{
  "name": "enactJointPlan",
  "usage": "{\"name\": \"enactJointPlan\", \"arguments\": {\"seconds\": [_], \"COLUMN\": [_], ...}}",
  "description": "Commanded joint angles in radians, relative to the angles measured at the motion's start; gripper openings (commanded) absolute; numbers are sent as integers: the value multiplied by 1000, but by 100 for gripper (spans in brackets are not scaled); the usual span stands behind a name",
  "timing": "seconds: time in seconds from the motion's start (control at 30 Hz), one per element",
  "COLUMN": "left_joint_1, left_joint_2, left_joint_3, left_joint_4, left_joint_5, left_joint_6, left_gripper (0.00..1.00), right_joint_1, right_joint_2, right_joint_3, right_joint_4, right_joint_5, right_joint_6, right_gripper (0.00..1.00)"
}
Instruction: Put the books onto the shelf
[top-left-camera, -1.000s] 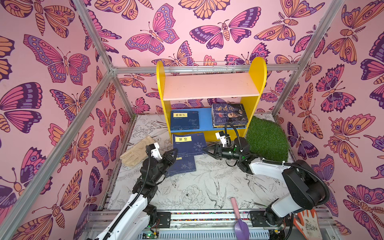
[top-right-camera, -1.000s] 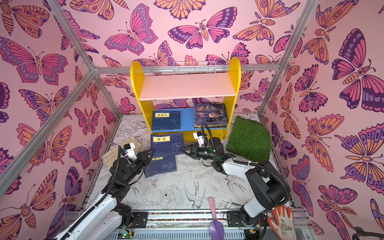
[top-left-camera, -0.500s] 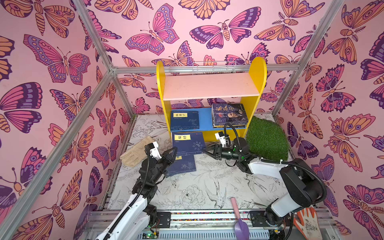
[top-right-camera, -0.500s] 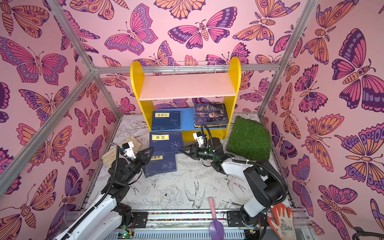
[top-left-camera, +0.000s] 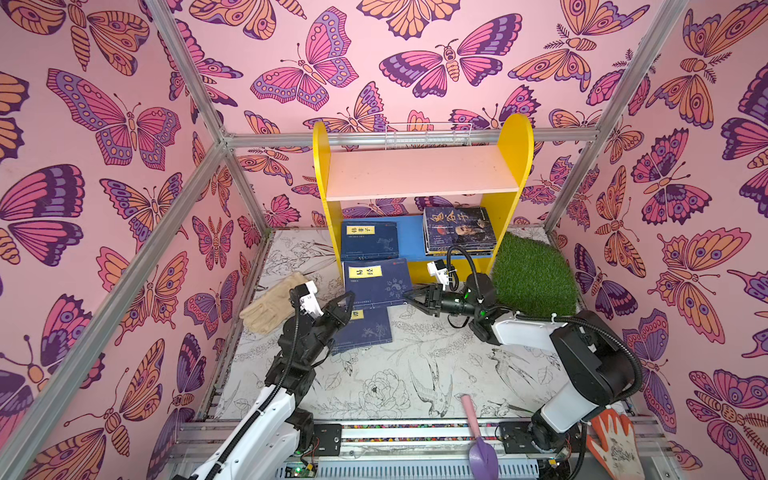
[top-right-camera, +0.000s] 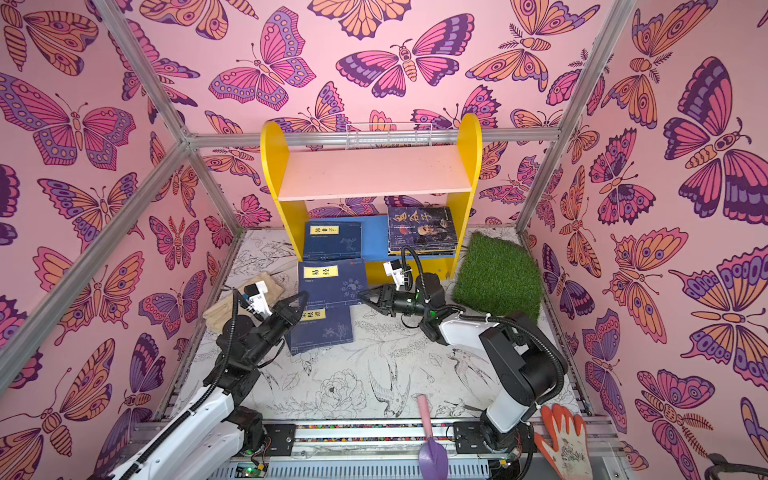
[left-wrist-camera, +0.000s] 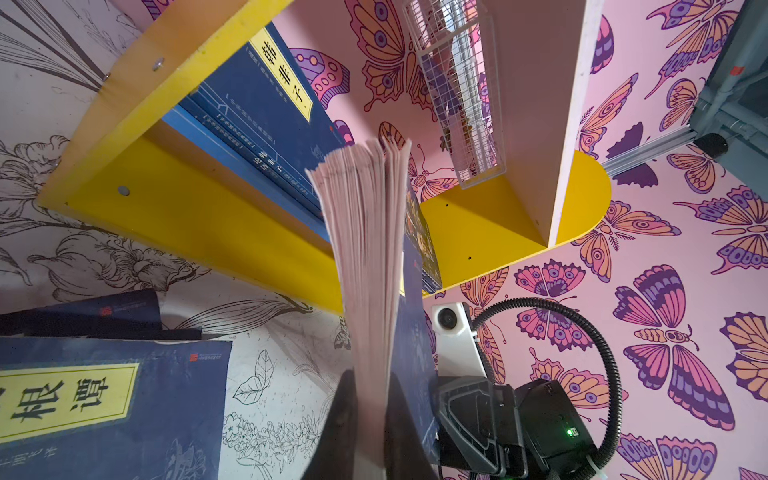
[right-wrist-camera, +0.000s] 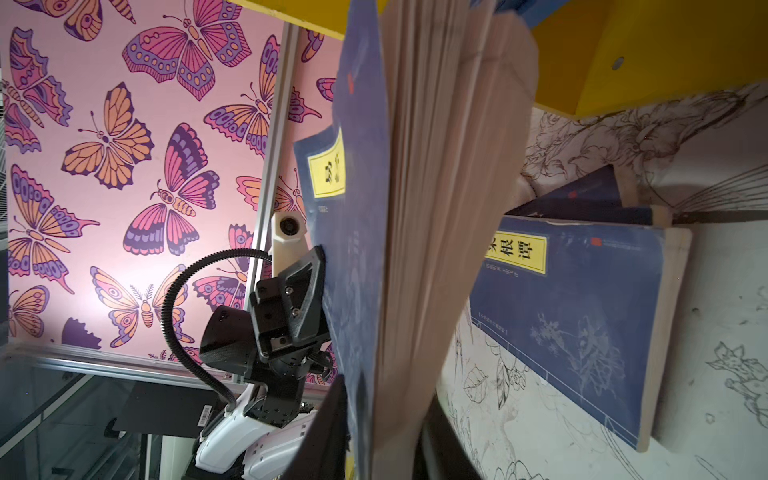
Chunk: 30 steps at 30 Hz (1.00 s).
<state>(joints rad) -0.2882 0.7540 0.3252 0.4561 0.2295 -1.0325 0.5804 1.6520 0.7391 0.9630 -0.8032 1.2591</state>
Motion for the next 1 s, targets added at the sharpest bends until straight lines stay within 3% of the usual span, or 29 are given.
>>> {"name": "enactJointPlan", "arguments": {"seconds": [0.0,0.1,0.2,0.23,0.27,0.33,0.43,0.57,0.77,0.97], "left_joint_1": [0,1,1,1,1,1,1,1,1,1], "left_joint_2": [24,40,24,9,-10,-52,-128,-198,-235,-231], "left_joint_3": [17,21,24,23,22,41,33,19,-33,-9], "left_joint_4": [45,16,-105,-162,-237,-455,-664,-826,-869,-880], "left_joint_5": [2,-21,-94,-127,-169,-278,-377,-415,-398,-394], "left_joint_6": [33,29,10,13,6,-27,-66,-97,-132,-102], "left_gripper": [0,2,36,53,63,70,72,72,72,72], "right_joint_1": [-2,-4,-7,-12,-16,-27,-40,-44,-44,-44], "right_joint_2": [0,-17,-29,-30,-28,-26,-10,16,104,249], "right_joint_3": [37,40,47,52,62,80,130,257,471,662], "right_joint_4": [103,47,-4,-16,-30,-35,-63,-230,-478,-556], "right_joint_5": [-22,-7,22,31,38,55,76,118,279,337], "right_joint_6": [41,14,-27,-35,-41,-45,-60,-172,-327,-356], "right_gripper": [17,9,5,4,4,3,2,3,3,4]}}
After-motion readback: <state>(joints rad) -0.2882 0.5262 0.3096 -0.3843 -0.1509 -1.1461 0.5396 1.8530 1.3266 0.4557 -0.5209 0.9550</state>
